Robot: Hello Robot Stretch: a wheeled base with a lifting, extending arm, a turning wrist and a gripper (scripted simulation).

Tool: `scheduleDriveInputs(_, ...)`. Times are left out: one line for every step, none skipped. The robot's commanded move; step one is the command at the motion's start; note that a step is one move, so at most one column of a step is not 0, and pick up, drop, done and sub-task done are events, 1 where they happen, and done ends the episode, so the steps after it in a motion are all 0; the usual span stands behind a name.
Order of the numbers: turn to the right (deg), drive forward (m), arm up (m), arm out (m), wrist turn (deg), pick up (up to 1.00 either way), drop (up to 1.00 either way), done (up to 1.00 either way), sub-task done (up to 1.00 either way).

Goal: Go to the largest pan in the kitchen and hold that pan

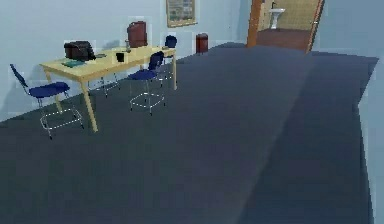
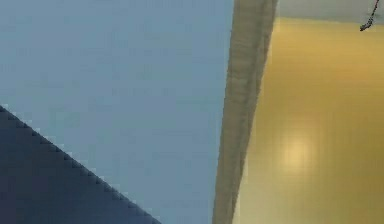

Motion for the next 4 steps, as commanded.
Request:
scheduleDriveInputs(3.0, 0.0, 0.0, 0.0, 0.0, 0.0, 0.0, 0.0, 0.0)
scheduleDriveInputs(0.0, 1.0, 0.0, 0.0, 0.0, 0.0, 0.0, 0.0, 0.0)
scheduleDriveInputs(0.0, 1.0, 0.0, 0.0, 0.0, 0.0, 0.0, 0.0, 0.0)
scheduleDriveInputs(0.0, 0.35, 0.0, 0.0, 0.0, 0.0, 0.0, 0.0, 0.0)
